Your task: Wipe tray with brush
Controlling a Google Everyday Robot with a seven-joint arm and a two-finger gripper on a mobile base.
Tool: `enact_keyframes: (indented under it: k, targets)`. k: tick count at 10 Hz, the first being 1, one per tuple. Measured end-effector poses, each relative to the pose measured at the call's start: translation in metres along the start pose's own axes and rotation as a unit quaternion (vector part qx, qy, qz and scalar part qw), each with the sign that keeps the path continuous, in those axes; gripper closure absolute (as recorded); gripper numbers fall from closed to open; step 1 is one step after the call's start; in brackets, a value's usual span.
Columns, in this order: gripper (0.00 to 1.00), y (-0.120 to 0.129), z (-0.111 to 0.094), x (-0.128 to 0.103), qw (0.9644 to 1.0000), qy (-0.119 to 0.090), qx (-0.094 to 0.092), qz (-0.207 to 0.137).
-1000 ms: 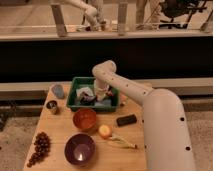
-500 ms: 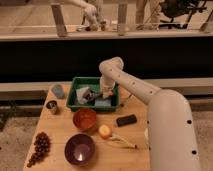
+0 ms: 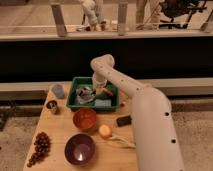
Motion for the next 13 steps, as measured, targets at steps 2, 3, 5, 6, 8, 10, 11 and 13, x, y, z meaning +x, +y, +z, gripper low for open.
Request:
enact_keyframes:
  k: [2, 3, 5, 6, 8, 10, 11, 13]
  targets:
    - [1.00, 0.010, 0.000, -0.013, 0.9998, -0.012, 0.005, -0.015]
    - [1.00, 0.022, -0.003, -0.020, 0.9996, -0.014, 0.003, -0.025]
    - [1.00, 0.049, -0.009, -0.034, 0.9990, -0.010, -0.005, -0.044]
    - [1.00, 0.067, -0.013, -0.039, 0.9984, -0.001, -0.014, -0.055]
    - [1.00, 0.089, -0.022, -0.028, 0.9982, 0.013, -0.022, -0.055]
    - [1.00, 0.098, -0.034, 0.003, 0.9985, 0.026, -0.026, -0.039]
    - [1.00, 0.094, -0.037, 0.019, 0.9988, 0.031, -0.025, -0.029]
    - [1.00, 0.073, -0.038, 0.039, 0.9991, 0.034, -0.020, -0.013]
